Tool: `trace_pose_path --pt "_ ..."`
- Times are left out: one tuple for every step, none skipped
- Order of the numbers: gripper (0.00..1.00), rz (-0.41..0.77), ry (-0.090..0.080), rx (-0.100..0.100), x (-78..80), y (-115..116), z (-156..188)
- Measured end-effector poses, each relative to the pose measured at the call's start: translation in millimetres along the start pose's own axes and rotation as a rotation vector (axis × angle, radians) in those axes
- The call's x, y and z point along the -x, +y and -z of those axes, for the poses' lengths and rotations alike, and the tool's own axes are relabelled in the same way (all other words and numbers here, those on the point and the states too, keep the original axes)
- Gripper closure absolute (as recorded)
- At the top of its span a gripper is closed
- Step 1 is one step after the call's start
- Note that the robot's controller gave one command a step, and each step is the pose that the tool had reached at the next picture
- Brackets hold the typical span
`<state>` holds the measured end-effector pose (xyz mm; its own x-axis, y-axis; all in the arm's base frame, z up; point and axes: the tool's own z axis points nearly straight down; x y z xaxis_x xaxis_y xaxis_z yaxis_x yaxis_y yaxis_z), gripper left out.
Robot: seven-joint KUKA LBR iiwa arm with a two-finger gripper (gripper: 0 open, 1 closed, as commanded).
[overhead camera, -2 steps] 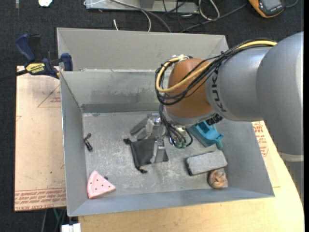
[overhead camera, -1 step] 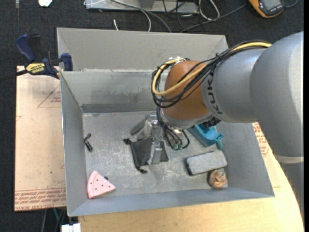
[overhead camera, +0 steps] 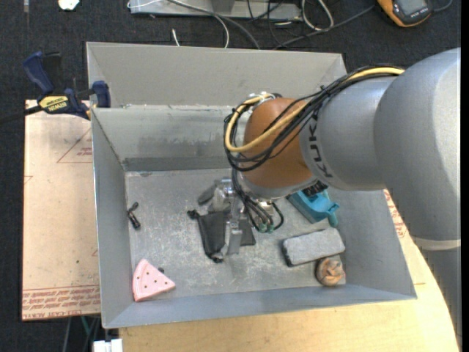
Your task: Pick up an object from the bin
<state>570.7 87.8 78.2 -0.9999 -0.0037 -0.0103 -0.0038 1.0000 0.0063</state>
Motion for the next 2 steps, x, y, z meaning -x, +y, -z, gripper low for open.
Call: trace_pose_path --pt "1.0 0.364 0.001 0.002 -33.6 10.9 -7.6" --pt "1.0 0.364 0.0 0.002 -33.6 10.9 -7.6"
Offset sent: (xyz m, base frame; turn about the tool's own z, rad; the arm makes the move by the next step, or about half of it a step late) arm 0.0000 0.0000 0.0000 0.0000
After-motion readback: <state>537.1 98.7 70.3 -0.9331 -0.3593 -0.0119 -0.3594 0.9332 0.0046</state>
